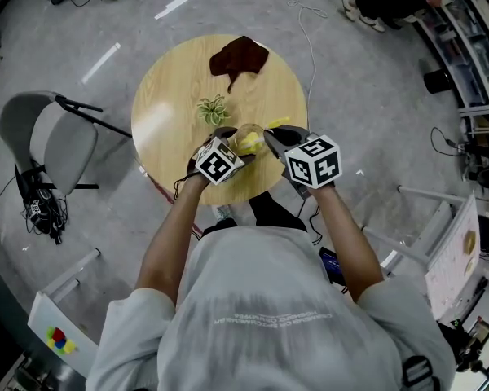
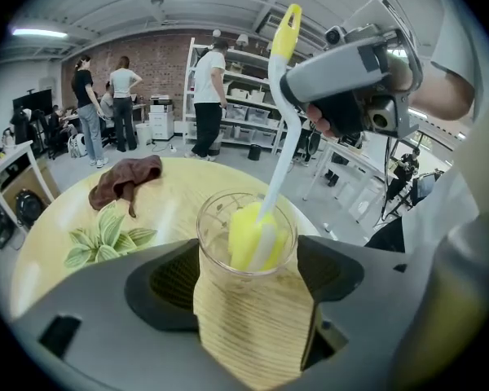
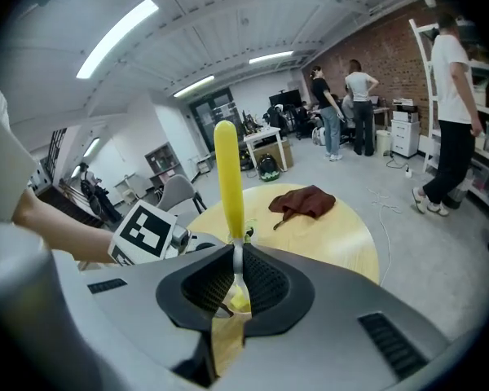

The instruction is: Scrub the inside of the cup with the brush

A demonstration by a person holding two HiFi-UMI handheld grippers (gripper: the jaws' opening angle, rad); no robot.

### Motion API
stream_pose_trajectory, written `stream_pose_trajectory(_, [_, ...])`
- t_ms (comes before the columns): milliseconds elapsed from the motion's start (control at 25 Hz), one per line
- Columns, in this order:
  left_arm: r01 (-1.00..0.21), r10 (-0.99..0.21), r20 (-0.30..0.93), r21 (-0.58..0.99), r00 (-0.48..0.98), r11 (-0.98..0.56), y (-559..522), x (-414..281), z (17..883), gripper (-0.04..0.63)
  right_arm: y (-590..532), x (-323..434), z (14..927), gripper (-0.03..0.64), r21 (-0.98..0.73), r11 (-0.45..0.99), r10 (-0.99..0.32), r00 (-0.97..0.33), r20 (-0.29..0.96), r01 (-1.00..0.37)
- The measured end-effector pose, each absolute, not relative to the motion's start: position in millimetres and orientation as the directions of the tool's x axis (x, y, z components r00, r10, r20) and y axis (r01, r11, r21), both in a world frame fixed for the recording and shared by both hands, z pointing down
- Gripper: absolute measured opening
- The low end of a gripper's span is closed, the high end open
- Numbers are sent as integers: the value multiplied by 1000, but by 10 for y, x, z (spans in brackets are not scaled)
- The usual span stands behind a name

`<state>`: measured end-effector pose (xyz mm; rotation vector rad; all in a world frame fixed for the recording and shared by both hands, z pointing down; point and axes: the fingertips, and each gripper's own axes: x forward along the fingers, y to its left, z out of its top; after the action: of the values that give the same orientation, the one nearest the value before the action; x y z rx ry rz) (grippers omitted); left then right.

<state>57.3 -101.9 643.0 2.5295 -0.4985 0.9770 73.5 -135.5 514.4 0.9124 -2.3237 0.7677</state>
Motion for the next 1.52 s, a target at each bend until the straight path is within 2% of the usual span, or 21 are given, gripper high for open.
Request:
stream_pose_trajectory(440, [-459, -190, 703, 214, 685, -862, -1012, 565, 6443, 389, -1339, 709, 5046, 58, -248, 681, -396, -632, 667, -689])
stream_pose_trajectory(920, [-465, -185, 713, 218, 676, -858, -965, 551, 6428, 385, -1253, 600, 4670, 58, -193, 840, -234, -659, 715, -508])
stream_pose_trajectory(1520, [-467, -200, 713, 198, 671, -862, -994, 565, 6431, 385, -1170, 599, 5132, 58, -176, 856, -168, -585, 794, -485])
